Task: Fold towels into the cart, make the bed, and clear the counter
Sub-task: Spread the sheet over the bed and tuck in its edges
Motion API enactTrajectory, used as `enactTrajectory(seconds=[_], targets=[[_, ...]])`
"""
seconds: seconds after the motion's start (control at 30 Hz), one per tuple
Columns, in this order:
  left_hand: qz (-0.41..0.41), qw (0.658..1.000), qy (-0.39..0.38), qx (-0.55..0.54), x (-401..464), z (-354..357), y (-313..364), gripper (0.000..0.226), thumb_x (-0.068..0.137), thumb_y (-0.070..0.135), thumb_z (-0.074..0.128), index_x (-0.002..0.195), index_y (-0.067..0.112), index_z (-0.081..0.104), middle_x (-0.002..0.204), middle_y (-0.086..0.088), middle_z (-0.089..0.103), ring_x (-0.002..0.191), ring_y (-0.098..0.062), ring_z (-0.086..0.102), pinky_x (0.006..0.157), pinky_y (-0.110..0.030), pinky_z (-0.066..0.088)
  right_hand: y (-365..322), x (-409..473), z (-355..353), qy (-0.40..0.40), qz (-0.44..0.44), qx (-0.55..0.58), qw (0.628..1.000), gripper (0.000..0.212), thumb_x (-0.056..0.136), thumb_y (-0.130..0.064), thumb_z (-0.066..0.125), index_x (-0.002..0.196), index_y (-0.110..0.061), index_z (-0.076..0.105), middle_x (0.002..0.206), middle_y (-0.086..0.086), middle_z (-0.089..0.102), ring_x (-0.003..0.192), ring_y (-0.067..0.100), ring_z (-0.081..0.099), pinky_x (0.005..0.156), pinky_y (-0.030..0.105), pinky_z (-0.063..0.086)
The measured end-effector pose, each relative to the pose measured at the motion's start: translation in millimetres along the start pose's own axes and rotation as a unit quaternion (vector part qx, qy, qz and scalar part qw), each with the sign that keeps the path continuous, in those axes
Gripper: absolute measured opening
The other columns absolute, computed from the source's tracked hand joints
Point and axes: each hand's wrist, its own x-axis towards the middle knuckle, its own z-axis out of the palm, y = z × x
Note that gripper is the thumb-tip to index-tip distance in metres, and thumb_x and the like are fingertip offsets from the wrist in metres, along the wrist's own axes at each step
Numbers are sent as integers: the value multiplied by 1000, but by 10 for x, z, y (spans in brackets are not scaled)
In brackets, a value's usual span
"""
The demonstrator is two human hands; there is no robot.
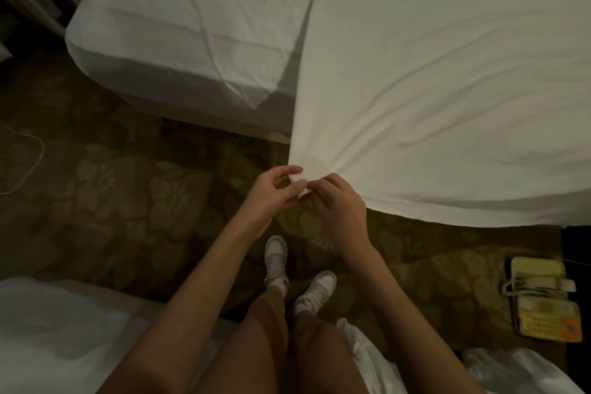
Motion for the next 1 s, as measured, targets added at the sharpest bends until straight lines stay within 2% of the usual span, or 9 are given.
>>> enactTrajectory(seconds=[0.1,0.23,0.37,0.47,0.57,0.67,0.73,0.83,1.0], targets=[[4,999,32,8,-41,39,49,32,89,9,61,120,15,56,127,-7,52,104,-13,58,83,-25,55,30,-35,-92,33,13,8,999,16,84,-1,64,98,-7,65,92,6,66,79,16,61,63,13,41],[-15,995,40,-88,-53,102,195,29,89,1,58,117,7,56,113,-8,58,88,-13,64,72,-20,57,175,-132,-156,42,17,-14,999,17,82,6,63,95,-5,63,99,9,61,85,20,59,62,19,41],[-30,993,38,-110,-40,114,296,26,89,-1,57,114,7,57,114,-11,59,96,-19,63,71,-24,59,282,-177,-130,42,-3,-41,998,28,81,4,65,107,-7,69,107,11,63,101,22,56,75,24,47],[-43,994,36,-94,-61,129,339,26,89,-1,57,114,7,56,117,-11,56,100,-20,61,72,-24,58,289,-137,-189,93,5,-32,995,21,84,-3,54,97,-4,70,96,10,64,92,19,54,70,27,48],[-50,993,37,-100,-78,163,370,29,89,-4,56,117,2,55,120,-14,53,103,-24,59,69,-23,59,283,-68,-291,121,15,-13,992,19,82,5,56,91,-4,70,93,10,62,89,19,53,70,24,43],[-51,993,31,-100,-87,211,424,30,89,-5,57,118,0,54,120,-16,53,102,-25,60,68,-24,59,285,-31,-358,122,9,-20,992,20,86,-3,52,96,-5,70,97,10,62,91,19,53,72,24,44],[-50,993,30,-101,-90,240,467,28,88,-5,57,116,0,54,117,-15,54,97,-24,62,68,-24,59,311,-32,-375,113,9,-32,993,22,83,3,60,102,-5,69,102,12,62,96,23,55,75,30,48],[-46,994,28,-95,-88,260,526,27,88,-5,58,115,-1,55,114,-15,55,93,-22,63,68,-24,59,357,-20,-381,74,8,-48,996,37,76,5,70,109,-9,67,114,12,61,105,28,55,85,39,49],[-49,994,33,-87,-70,269,557,31,88,-5,58,118,-3,54,108,-13,57,93,-23,64,69,-25,59,333,111,-356,72,-12,-14,997,23,78,-8,73,100,-15,73,117,13,62,108,32,56,88,40,43]])
